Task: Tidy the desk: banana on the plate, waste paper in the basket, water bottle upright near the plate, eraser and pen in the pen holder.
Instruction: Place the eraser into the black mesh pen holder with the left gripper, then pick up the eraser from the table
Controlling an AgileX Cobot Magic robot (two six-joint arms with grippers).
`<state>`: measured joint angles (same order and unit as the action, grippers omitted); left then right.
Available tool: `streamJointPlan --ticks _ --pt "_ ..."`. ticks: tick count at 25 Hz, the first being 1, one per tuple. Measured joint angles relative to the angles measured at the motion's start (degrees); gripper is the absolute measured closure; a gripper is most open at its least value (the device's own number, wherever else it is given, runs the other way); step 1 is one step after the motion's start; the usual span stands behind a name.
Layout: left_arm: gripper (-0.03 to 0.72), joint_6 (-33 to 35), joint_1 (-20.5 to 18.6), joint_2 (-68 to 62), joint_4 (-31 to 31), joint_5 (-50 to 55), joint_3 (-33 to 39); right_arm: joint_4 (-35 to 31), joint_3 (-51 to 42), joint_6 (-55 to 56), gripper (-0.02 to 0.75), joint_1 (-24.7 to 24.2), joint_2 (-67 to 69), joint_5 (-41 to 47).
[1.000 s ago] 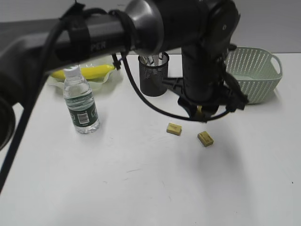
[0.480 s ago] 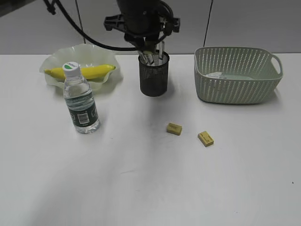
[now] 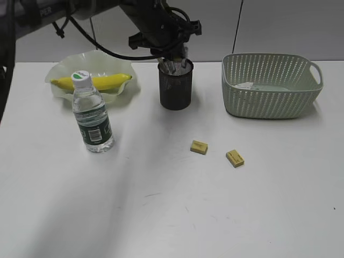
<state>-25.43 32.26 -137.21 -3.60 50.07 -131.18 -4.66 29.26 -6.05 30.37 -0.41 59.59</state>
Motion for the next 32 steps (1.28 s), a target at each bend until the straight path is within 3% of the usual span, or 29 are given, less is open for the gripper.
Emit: streamJointPlan --ticks 10,15,18,26,32 --pt "0.491 0.1 0.1 -2.0 3.1 -6.2 0.0 0.0 0.0 0.0 0.250 0.0 0.0 0.0" --pt "0.335 0.1 0.1 -2.0 3.1 -6.2 0.0 0.0 0.0 0.0 0.250 0.0 0.0 0.0" --pt "0.297 0.1 0.1 -2.0 2.8 -5.9 0.0 0.0 0.0 0.0 0.250 0.0 0.0 0.0" --pt "0.286 0.1 0.1 5.1 3.1 -3.5 0.1 0.0 0.0 0.0 0.250 0.0 0.0 0.0" --pt "0.286 0.2 0.1 13.8 4.8 7.3 0.1 0.0 0.0 0.0 0.250 0.0 0.0 0.0"
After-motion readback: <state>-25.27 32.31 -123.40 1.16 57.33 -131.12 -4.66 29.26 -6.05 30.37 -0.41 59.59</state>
